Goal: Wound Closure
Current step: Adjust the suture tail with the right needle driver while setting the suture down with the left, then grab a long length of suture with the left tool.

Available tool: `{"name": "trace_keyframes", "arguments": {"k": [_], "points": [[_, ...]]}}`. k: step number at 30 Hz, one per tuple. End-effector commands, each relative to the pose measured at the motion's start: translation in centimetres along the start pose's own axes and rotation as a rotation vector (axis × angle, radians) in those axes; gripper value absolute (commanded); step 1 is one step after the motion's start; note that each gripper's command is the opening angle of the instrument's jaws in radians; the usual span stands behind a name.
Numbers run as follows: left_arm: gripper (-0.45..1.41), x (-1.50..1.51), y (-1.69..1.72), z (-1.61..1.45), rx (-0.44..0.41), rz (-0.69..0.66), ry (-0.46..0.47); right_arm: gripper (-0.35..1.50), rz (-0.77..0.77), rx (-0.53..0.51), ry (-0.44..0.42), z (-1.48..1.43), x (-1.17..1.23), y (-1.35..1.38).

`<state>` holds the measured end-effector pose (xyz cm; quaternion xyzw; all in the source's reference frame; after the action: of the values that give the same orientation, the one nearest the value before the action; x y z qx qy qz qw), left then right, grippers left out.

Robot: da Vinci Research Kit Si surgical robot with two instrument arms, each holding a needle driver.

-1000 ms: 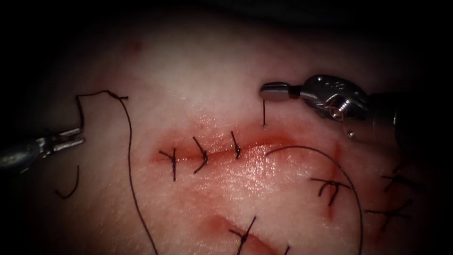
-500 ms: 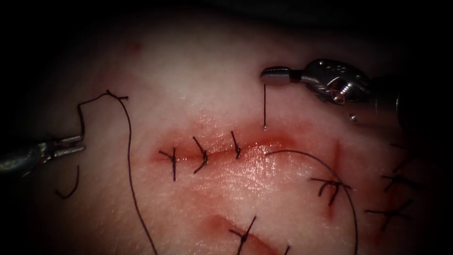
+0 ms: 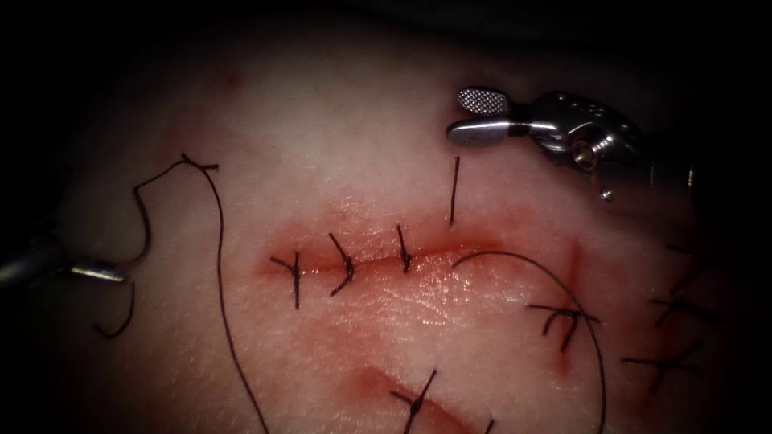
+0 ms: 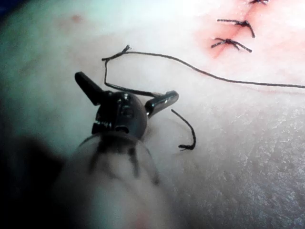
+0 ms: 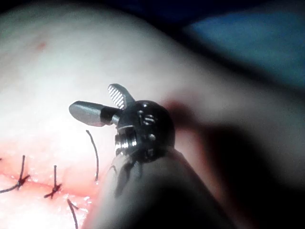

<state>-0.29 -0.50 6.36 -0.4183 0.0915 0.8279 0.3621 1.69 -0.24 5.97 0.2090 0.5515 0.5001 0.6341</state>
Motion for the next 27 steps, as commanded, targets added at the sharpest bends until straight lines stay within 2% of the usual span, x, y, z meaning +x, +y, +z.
{"name": "trace_keyframes", "arguments": {"k": [1, 6, 8, 11, 16, 18, 22, 23, 26, 27], "points": [[1.38, 0.0, -0.04, 0.03, -0.004, 0.001, 0.002, 1.43, -0.011, 0.006, 0.02, -0.05, 0.08, 0.05], [1.38, 0.17, -0.14, -0.25, 0.014, -0.001, -0.03, 1.35, -0.008, 0.027, 0.041, -0.41, 0.27, 0.08], [1.38, 0.23, -0.12, -0.29, 0.02, 0.014, -0.028, 1.35, -0.011, 0.018, 0.048, -0.47, 0.29, 0.09], [1.33, 0.53, 0.0, -0.47, 0.041, 0.052, 0.033, 1.35, -0.018, 0.002, 0.06, -0.65, 0.33, 0.1], [1.26, 0.92, 0.26, -0.58, 0.04, 0.118, 0.035, 1.33, -0.025, 0.003, 0.064, -0.74, 0.26, 0.09], [1.16, 1.09, 0.52, -0.52, 0.025, 0.148, 0.058, 1.31, -0.032, 0.004, 0.066, -0.73, 0.18, 0.06], [1.11, 1.24, 0.97, -0.27, -0.054, 0.216, 0.071, 1.31, -0.041, 0.004, 0.069, -0.72, 0.1, 0.02], [1.11, 1.24, 0.97, -0.27, -0.054, 0.216, 0.071, 1.31, -0.041, 0.004, 0.069, -0.72, 0.1, 0.02], [0.98, 1.25, 1.7, 0.23, -0.221, 0.259, 0.1, 1.3, -0.047, 0.004, 0.071, -0.72, 0.03, 0.0], [0.96, 1.24, 1.83, 0.32, -0.256, 0.264, 0.107, 1.3, -0.049, 0.004, 0.071, -0.72, 0.01, 0.0]]}}
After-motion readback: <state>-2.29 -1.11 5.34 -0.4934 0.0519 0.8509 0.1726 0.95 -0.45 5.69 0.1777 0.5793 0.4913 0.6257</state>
